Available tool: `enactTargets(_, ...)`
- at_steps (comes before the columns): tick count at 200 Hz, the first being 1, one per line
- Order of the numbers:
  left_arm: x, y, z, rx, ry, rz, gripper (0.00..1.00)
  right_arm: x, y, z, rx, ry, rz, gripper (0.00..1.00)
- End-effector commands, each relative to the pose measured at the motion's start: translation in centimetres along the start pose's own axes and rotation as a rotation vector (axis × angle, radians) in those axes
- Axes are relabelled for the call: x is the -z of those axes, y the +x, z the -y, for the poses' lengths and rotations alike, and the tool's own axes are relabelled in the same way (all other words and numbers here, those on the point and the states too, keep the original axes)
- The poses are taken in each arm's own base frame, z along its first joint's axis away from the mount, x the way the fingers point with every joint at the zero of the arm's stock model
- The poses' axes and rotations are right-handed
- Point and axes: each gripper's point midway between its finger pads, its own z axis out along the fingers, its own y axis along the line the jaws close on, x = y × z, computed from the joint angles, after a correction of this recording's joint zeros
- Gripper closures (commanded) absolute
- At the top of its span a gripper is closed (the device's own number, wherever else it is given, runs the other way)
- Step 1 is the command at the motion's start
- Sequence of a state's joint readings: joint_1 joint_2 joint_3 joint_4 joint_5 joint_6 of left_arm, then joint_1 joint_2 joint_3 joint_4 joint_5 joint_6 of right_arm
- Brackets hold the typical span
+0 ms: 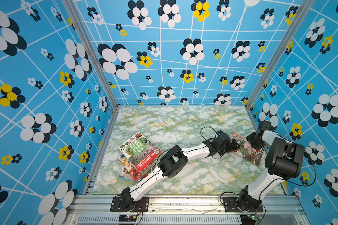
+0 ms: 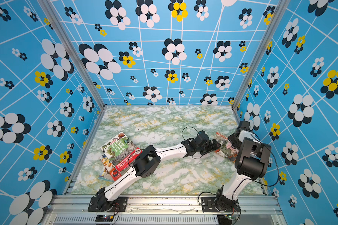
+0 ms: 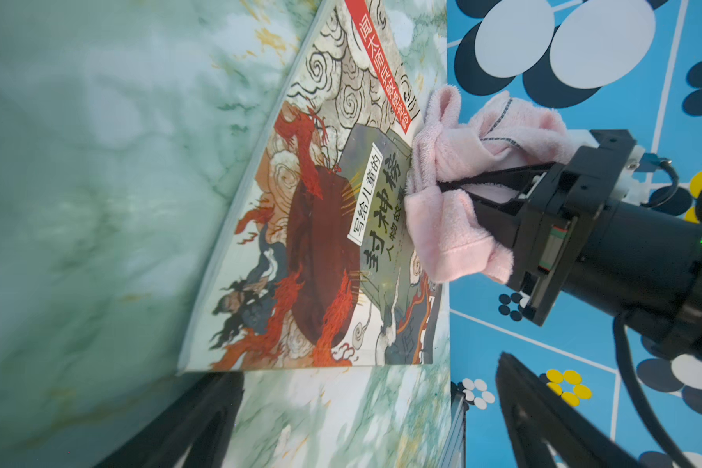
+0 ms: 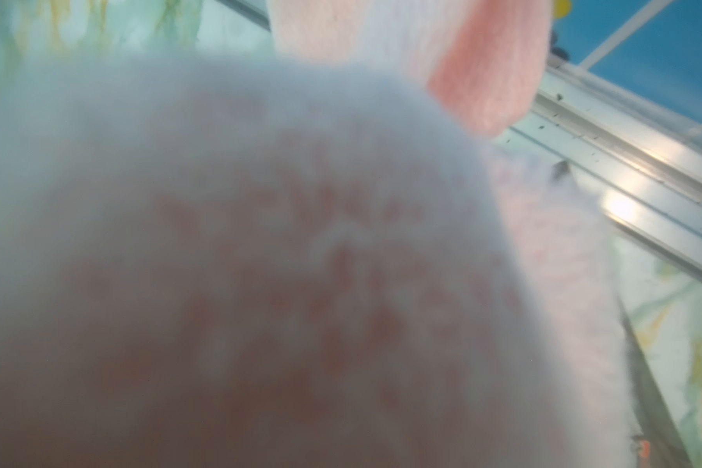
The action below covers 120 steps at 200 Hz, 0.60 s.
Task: Wipe the cover of the book
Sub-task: Move the book to the center of the board.
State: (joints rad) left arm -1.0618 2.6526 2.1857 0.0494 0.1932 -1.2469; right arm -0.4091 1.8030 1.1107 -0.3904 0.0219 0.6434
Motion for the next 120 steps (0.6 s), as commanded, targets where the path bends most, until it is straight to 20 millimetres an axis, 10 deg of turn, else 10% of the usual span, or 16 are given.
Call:
enactTargets(1,-2.5,2.0,-6.9,0.057,-0.140,-0.038,0.01,-0.5,5.1,0.0,-0.030,-0.080,-0.177,1.00)
enactTargets(47,-2.4,0.7,-4.4,0.002,-0.034,-0.014,0.04,-0.3,8.3,0.7,-0.052,-0.139,-0.235,1.00)
enactTargets(120,-1.1,-3.3,-5.3,0.006,0.011,0.069,0.63,1.3,8.7,1.6,-0.075,-0.141,-0.183,1.00)
